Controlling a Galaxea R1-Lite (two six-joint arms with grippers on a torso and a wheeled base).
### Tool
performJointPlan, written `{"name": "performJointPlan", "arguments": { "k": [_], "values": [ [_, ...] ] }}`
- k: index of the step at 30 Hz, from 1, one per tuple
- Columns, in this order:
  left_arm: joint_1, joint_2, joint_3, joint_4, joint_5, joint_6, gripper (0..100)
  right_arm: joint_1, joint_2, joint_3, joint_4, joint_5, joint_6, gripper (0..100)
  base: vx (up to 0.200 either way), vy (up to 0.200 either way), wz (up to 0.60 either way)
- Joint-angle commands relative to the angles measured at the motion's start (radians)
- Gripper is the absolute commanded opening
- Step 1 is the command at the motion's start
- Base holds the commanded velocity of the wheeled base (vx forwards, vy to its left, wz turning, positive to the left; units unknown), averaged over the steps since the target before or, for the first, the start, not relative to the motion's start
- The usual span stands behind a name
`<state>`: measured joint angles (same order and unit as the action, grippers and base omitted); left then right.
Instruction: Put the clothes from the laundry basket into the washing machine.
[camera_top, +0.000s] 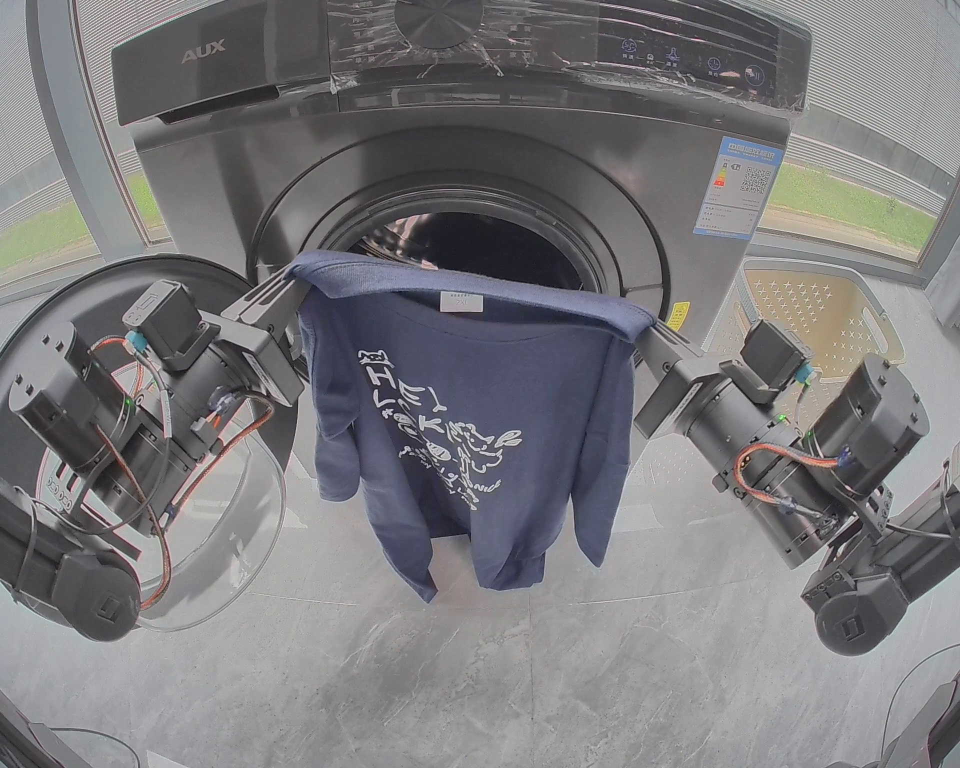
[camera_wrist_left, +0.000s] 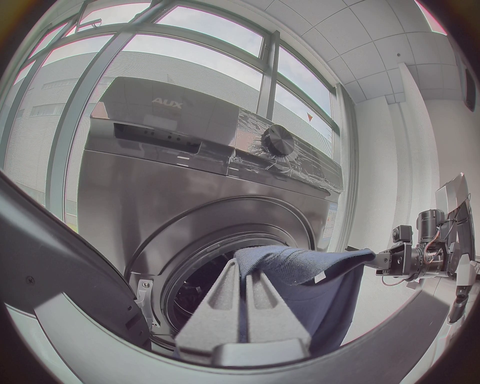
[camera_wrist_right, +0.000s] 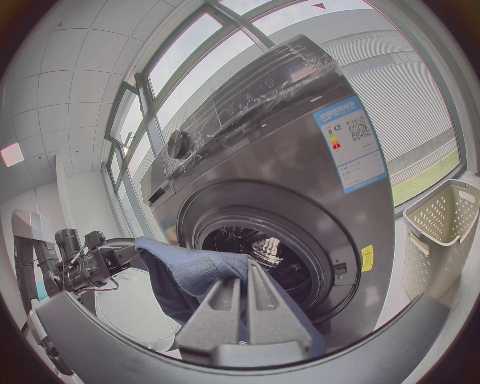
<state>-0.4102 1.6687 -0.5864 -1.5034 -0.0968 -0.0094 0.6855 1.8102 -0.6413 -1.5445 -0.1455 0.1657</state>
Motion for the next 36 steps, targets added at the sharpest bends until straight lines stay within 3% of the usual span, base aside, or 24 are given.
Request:
{"name": "performJointPlan", "arguments": {
  "k": [1, 23, 30, 36],
  "values": [
    [-0.015, -0.053, -0.006, 0.025, 0.000, 0.000, 0, 0.000, -0.038, -0.003, 0.000, 0.000, -0.002, 0, 0.000, 0.000, 0.00],
    [-0.070, -0.096, 0.022, 0.080, -0.004, -0.001, 0, -0.015, -0.084, -0.049, 0.001, 0.000, -0.012, 0, 0.000, 0.000, 0.00],
    [-0.165, -0.076, 0.042, 0.081, -0.001, -0.001, 0, -0.014, -0.074, -0.009, 0.012, -0.002, -0.008, 0, 0.000, 0.000, 0.00],
    [-0.182, -0.027, 0.008, 0.080, -0.015, 0.000, 0, -0.003, 0.032, 0.022, 0.000, 0.000, -0.003, 0, 0.000, 0.000, 0.00]
  ]
}}
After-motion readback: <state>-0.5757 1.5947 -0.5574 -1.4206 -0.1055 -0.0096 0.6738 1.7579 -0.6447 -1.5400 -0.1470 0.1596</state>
